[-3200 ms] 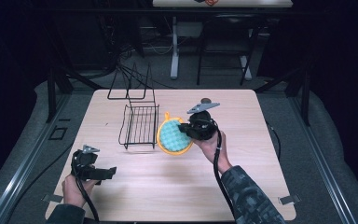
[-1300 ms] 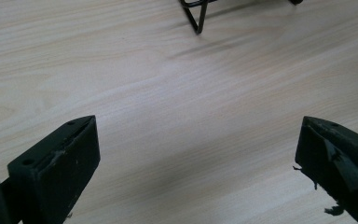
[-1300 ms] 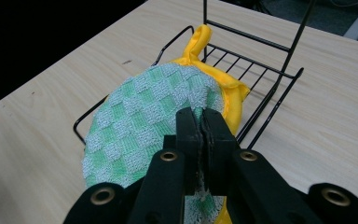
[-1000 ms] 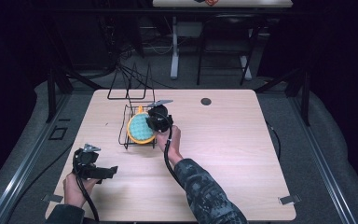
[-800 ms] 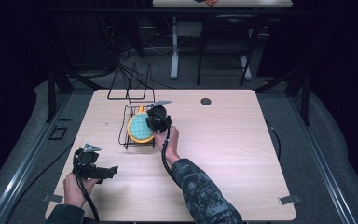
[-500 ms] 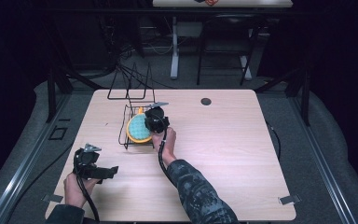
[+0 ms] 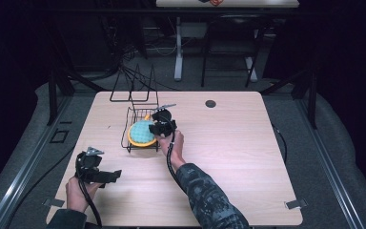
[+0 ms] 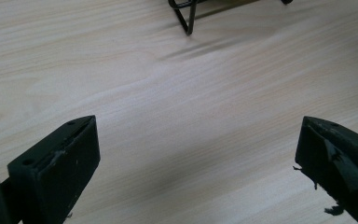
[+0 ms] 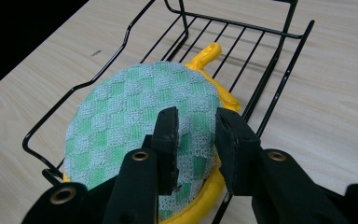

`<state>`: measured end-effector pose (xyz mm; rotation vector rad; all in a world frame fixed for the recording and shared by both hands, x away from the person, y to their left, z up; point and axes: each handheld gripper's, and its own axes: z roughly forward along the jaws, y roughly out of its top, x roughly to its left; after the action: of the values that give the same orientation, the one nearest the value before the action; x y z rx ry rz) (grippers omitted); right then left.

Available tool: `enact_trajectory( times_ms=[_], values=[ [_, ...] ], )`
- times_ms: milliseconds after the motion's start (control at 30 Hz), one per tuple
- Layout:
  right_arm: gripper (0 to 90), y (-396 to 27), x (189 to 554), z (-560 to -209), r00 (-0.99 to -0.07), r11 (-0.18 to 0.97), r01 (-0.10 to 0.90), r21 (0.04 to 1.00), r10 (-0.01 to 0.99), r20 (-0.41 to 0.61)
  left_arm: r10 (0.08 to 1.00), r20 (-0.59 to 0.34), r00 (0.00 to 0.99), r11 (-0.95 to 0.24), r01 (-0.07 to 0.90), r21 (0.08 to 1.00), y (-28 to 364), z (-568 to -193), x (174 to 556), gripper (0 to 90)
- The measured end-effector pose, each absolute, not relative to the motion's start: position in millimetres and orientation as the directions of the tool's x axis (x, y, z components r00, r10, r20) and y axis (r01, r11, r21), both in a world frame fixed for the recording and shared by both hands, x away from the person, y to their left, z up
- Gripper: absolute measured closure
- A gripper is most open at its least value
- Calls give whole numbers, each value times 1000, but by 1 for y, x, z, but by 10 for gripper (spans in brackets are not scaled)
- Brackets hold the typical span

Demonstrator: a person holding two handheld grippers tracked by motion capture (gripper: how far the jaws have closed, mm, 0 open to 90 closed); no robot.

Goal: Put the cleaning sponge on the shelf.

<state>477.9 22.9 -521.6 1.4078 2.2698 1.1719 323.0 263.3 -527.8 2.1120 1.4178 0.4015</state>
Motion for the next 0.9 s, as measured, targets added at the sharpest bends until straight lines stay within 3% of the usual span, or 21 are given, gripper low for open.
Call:
enact_trajectory(
  times_ms=[233, 767, 900],
  values=[
    [613, 18, 474, -511, -548, 241, 630, 738, 811, 203, 917, -60, 395, -283, 748, 601, 264, -527, 322, 0],
    [204, -22, 446, -480, -637, 293, 582, 759, 744, 201, 916, -52, 398, -287, 741, 607, 262, -527, 322, 0],
    [148, -31, 435, -471, -665, 316, 558, 767, 724, 186, 915, -49, 401, -293, 742, 603, 262, -527, 322, 0]
  ],
)
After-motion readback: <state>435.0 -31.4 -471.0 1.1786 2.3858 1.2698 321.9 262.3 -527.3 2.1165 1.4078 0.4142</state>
